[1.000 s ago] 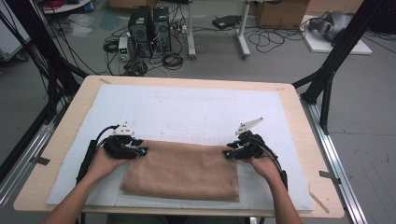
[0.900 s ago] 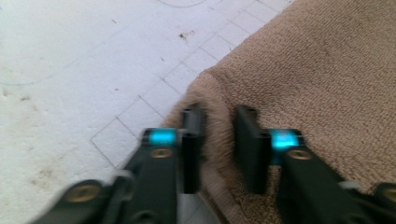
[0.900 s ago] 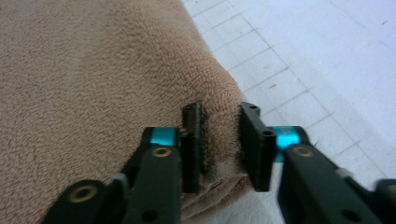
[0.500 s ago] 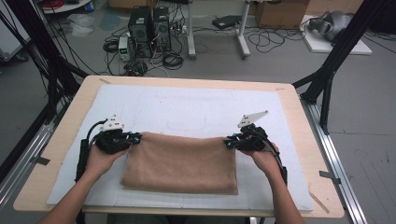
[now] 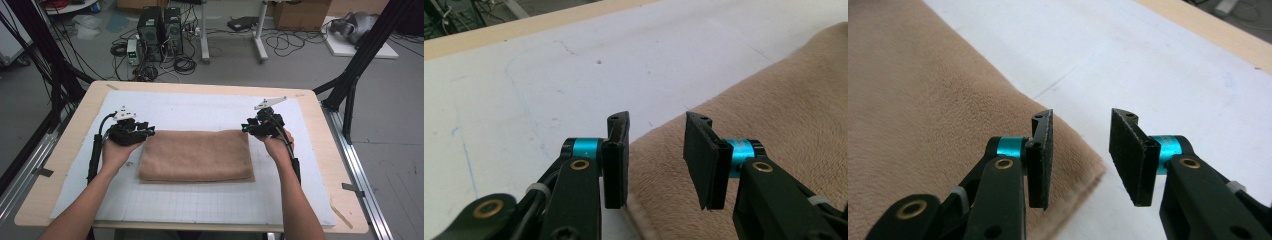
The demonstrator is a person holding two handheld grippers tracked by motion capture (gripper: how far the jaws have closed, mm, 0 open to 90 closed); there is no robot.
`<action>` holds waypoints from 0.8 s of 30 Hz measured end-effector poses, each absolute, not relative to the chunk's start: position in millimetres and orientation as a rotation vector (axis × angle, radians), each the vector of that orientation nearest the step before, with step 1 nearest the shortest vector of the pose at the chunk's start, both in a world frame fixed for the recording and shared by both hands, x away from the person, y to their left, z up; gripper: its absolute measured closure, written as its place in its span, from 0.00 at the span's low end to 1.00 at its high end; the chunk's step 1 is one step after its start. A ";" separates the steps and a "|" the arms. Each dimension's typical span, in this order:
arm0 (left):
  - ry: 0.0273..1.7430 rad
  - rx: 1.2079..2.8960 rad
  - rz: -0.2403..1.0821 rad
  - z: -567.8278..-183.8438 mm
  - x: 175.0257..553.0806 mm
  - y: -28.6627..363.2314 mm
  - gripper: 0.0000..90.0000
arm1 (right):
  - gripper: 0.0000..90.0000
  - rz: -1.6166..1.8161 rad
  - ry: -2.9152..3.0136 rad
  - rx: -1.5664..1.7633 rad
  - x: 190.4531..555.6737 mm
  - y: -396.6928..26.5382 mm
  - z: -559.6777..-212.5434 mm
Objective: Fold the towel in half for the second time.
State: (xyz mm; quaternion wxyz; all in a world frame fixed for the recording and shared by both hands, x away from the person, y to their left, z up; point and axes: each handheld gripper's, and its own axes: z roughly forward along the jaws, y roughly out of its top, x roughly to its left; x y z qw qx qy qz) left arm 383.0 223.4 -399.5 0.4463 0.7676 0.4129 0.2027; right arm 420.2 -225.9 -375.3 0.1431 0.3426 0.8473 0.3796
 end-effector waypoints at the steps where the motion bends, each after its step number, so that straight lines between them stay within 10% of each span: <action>1: 1.012 1.904 0.488 -400.0 382.8 222.9 0.69 | 0.68 1.112 2.459 0.964 418.6 -222.9 -376.8; 24: 0.999 2.116 0.419 -427.4 374.3 216.7 0.61 | 0.67 1.140 2.627 0.829 378.2 -209.6 -409.5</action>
